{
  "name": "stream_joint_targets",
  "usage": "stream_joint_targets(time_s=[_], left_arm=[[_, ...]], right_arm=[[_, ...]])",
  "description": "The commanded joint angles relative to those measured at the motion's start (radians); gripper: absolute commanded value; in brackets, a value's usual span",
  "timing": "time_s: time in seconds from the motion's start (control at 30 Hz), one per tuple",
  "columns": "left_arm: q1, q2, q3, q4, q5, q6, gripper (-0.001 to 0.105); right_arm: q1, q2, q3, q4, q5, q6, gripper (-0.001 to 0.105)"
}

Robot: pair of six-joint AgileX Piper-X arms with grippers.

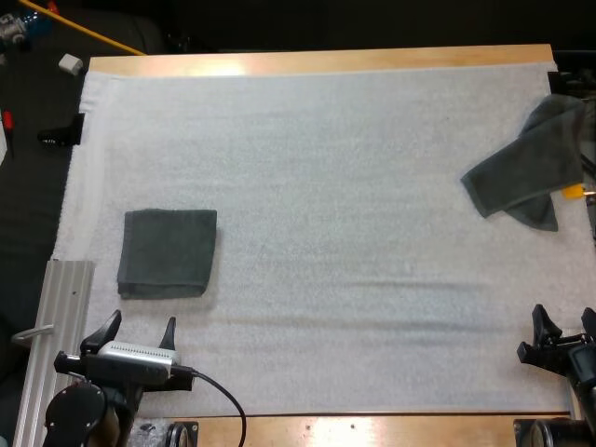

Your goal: Pick towel from pile, fold and stack

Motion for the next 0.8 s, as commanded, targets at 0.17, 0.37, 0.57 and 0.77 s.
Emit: stream_joint_targets(time_s=[0.17,0.37,0.57,0.77], left_arm=[[-0.001,-0.135,-0.002,-0.009,0.001,-0.005,0.065],[-0.001,-0.135,-0.002,-0.008,0.002,-0.005,0.065],[-0.002,-0.139,-0.001,-0.008,0.001,-0.005,0.065],[-0.001,-0.139,-0.002,-0.008,-0.002,-0.007,0.065]], right_arm=[[-0.002,-0.044,-0.003,-0.005,0.003,-0.004,0.065],[-0.003,-0.045,-0.002,-0.004,0.004,-0.002,0.065],[-0.001,-0.045,-0.002,-0.002,0.003,-0.004,0.065],[0.000,-0.039,-0.008,0.005,0.001,0.000,0.064]])
